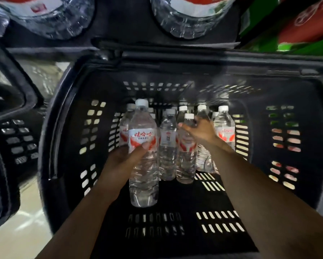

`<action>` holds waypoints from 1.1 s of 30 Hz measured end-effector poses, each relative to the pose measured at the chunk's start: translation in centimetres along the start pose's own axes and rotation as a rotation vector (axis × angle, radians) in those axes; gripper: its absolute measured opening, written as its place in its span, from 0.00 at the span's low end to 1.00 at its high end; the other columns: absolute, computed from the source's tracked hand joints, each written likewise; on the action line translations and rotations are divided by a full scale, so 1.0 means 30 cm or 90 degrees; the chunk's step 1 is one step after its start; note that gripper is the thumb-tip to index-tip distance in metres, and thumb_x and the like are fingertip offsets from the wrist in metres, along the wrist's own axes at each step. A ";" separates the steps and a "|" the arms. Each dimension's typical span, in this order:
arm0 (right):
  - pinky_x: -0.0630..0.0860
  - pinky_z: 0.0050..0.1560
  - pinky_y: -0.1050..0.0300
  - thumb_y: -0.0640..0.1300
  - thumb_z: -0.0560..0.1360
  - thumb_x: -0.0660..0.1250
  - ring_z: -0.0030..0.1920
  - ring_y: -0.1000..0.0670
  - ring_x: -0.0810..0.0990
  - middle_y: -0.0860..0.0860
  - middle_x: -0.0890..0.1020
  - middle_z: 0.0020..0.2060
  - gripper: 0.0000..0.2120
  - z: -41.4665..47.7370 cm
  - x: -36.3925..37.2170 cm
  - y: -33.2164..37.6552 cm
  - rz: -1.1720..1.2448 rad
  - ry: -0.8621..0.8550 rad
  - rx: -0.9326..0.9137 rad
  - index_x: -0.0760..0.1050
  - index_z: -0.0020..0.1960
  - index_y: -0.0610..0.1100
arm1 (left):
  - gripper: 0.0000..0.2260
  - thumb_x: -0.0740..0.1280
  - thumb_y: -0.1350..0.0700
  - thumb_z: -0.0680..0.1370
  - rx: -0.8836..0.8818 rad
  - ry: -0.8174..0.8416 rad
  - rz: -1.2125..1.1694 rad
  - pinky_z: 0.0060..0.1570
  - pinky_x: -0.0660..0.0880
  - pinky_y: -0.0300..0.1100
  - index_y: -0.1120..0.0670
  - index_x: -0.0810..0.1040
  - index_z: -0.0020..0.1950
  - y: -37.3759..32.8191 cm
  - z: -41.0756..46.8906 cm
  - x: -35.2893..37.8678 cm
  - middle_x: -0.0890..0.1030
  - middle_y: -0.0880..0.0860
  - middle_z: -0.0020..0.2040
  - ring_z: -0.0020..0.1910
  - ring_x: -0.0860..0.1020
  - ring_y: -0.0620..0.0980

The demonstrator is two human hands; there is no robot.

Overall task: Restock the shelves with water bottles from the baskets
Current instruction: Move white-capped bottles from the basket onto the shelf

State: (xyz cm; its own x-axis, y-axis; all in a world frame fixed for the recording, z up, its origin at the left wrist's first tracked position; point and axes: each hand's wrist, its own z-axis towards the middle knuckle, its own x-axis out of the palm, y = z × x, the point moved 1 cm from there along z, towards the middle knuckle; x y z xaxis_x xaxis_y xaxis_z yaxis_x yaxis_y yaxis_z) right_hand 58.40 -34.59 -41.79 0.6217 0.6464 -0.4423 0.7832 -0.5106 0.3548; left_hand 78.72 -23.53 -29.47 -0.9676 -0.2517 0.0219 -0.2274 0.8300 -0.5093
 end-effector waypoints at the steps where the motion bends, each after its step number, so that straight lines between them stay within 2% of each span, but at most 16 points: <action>1: 0.75 0.60 0.52 0.60 0.69 0.72 0.60 0.43 0.78 0.44 0.80 0.56 0.21 0.002 0.000 -0.009 0.024 0.004 -0.003 0.70 0.54 0.49 | 0.14 0.68 0.45 0.70 -0.002 -0.002 -0.004 0.43 0.76 0.35 0.48 0.82 0.51 0.001 0.000 -0.001 0.86 0.44 0.46 0.46 0.83 0.40; 2: 0.73 0.64 0.48 0.59 0.68 0.74 0.63 0.43 0.76 0.46 0.78 0.59 0.26 -0.011 -0.008 -0.012 0.059 0.032 0.005 0.68 0.57 0.49 | 0.15 0.68 0.44 0.70 -0.003 -0.003 -0.007 0.46 0.76 0.39 0.48 0.82 0.52 0.001 0.001 -0.003 0.86 0.45 0.47 0.47 0.83 0.42; 3: 0.71 0.66 0.45 0.57 0.65 0.76 0.65 0.42 0.74 0.46 0.76 0.62 0.35 -0.034 -0.017 -0.008 0.099 0.067 0.010 0.66 0.66 0.46 | 0.15 0.68 0.44 0.70 -0.004 -0.006 -0.010 0.48 0.76 0.41 0.48 0.83 0.53 -0.001 -0.001 -0.005 0.86 0.46 0.48 0.48 0.83 0.43; 5: 0.71 0.66 0.41 0.53 0.60 0.81 0.63 0.44 0.76 0.47 0.77 0.62 0.48 -0.068 -0.035 -0.028 0.151 0.129 0.008 0.59 0.71 0.45 | 0.17 0.68 0.42 0.69 -0.014 -0.012 -0.007 0.51 0.76 0.45 0.48 0.83 0.53 -0.007 -0.008 -0.009 0.86 0.46 0.48 0.48 0.84 0.44; 7: 0.71 0.64 0.40 0.43 0.60 0.82 0.60 0.46 0.77 0.50 0.78 0.58 0.46 -0.097 -0.052 -0.054 0.138 0.168 -0.005 0.59 0.70 0.49 | 0.18 0.68 0.41 0.68 -0.017 -0.017 0.002 0.54 0.77 0.47 0.48 0.83 0.52 -0.011 -0.018 -0.012 0.86 0.47 0.48 0.49 0.84 0.45; 10: 0.75 0.58 0.50 0.32 0.60 0.79 0.59 0.48 0.77 0.51 0.78 0.56 0.43 -0.119 -0.069 -0.070 0.158 0.182 -0.015 0.61 0.67 0.51 | 0.21 0.68 0.40 0.68 -0.013 -0.018 0.022 0.59 0.75 0.51 0.50 0.82 0.55 -0.022 -0.038 -0.011 0.85 0.48 0.49 0.52 0.83 0.47; 15: 0.78 0.57 0.51 0.36 0.60 0.81 0.53 0.51 0.81 0.50 0.80 0.56 0.37 -0.216 -0.074 -0.048 0.165 0.134 -0.041 0.69 0.64 0.46 | 0.21 0.69 0.37 0.66 -0.008 -0.017 0.080 0.59 0.75 0.54 0.48 0.83 0.51 -0.057 -0.117 0.004 0.85 0.48 0.48 0.50 0.83 0.47; 17: 0.79 0.49 0.64 0.32 0.67 0.76 0.47 0.55 0.79 0.51 0.80 0.50 0.24 -0.316 -0.103 -0.032 0.178 0.114 -0.064 0.72 0.59 0.41 | 0.19 0.69 0.38 0.67 -0.007 -0.021 0.087 0.59 0.75 0.51 0.48 0.83 0.51 -0.081 -0.175 0.009 0.86 0.47 0.47 0.49 0.83 0.45; 18: 0.78 0.45 0.68 0.31 0.69 0.74 0.44 0.57 0.78 0.53 0.80 0.47 0.19 -0.372 -0.125 -0.025 0.181 0.095 -0.078 0.72 0.55 0.43 | 0.19 0.69 0.39 0.67 -0.011 -0.019 0.091 0.58 0.76 0.50 0.49 0.83 0.52 -0.101 -0.214 0.014 0.86 0.47 0.47 0.48 0.83 0.45; 22: 0.80 0.45 0.65 0.29 0.66 0.76 0.38 0.63 0.81 0.56 0.81 0.41 0.20 -0.590 -0.248 0.002 0.228 0.021 -0.080 0.73 0.50 0.45 | 0.15 0.73 0.44 0.70 0.007 -0.005 0.073 0.43 0.75 0.37 0.52 0.82 0.50 -0.191 -0.395 0.012 0.86 0.45 0.41 0.42 0.83 0.39; 23: 0.80 0.45 0.66 0.29 0.65 0.76 0.38 0.64 0.81 0.55 0.82 0.42 0.21 -0.650 -0.283 0.024 0.228 0.027 -0.088 0.74 0.52 0.43 | 0.15 0.73 0.44 0.71 0.020 0.002 0.084 0.43 0.74 0.35 0.54 0.83 0.50 -0.221 -0.444 0.009 0.86 0.46 0.41 0.41 0.82 0.37; 25: 0.77 0.42 0.70 0.29 0.64 0.77 0.40 0.65 0.82 0.53 0.83 0.45 0.24 -0.785 -0.350 0.081 0.226 0.037 -0.110 0.74 0.57 0.40 | 0.16 0.70 0.43 0.72 0.039 0.008 0.121 0.50 0.73 0.37 0.55 0.83 0.49 -0.282 -0.555 0.000 0.86 0.46 0.40 0.40 0.81 0.35; 27: 0.74 0.42 0.72 0.29 0.63 0.77 0.40 0.66 0.81 0.53 0.82 0.46 0.26 -0.931 -0.408 0.153 0.228 0.032 -0.140 0.74 0.58 0.40 | 0.22 0.69 0.41 0.70 0.059 0.019 0.129 0.55 0.74 0.45 0.58 0.83 0.51 -0.345 -0.670 -0.016 0.86 0.52 0.42 0.45 0.83 0.44; 30: 0.77 0.51 0.60 0.33 0.62 0.80 0.45 0.62 0.82 0.53 0.83 0.47 0.25 -1.154 -0.473 0.260 0.237 0.022 -0.184 0.76 0.55 0.44 | 0.25 0.69 0.42 0.71 0.108 0.037 0.119 0.44 0.74 0.42 0.64 0.80 0.52 -0.435 -0.880 -0.034 0.84 0.62 0.43 0.43 0.84 0.48; 32: 0.79 0.56 0.56 0.37 0.61 0.81 0.50 0.55 0.82 0.47 0.83 0.50 0.24 -1.318 -0.501 0.331 0.230 0.014 -0.226 0.76 0.53 0.48 | 0.24 0.70 0.44 0.69 0.130 0.022 0.109 0.37 0.76 0.38 0.65 0.80 0.49 -0.491 -1.025 -0.051 0.84 0.58 0.38 0.38 0.82 0.52; 33: 0.79 0.54 0.58 0.35 0.62 0.81 0.51 0.54 0.82 0.43 0.82 0.51 0.23 -1.400 -0.510 0.361 0.237 0.011 -0.241 0.76 0.53 0.45 | 0.23 0.72 0.44 0.68 0.137 0.023 0.112 0.36 0.77 0.39 0.64 0.81 0.49 -0.512 -1.094 -0.061 0.84 0.54 0.36 0.38 0.81 0.56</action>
State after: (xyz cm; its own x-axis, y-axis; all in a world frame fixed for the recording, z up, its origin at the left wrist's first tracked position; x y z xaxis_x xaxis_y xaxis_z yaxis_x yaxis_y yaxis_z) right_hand 57.21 -26.20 3.40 0.8545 0.4717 -0.2175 0.4518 -0.4683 0.7593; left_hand 80.38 -19.46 6.55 -0.9942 -0.0922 -0.0547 -0.0306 0.7331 -0.6794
